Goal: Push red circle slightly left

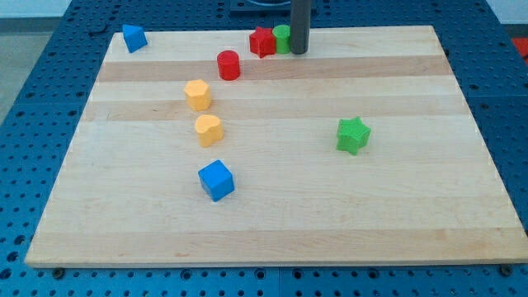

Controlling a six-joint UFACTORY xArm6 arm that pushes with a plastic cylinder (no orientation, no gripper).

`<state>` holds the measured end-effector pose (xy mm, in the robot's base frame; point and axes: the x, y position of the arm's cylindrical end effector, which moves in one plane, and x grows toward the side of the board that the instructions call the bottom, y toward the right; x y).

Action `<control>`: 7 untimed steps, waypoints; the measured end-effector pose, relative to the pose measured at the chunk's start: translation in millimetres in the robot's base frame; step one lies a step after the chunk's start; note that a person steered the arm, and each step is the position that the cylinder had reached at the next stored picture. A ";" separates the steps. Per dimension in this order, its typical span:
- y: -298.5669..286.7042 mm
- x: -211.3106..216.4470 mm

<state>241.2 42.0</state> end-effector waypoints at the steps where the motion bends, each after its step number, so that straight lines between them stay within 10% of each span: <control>1: -0.6 -5.3; 7: -48.5 45.6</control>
<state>286.8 -6.5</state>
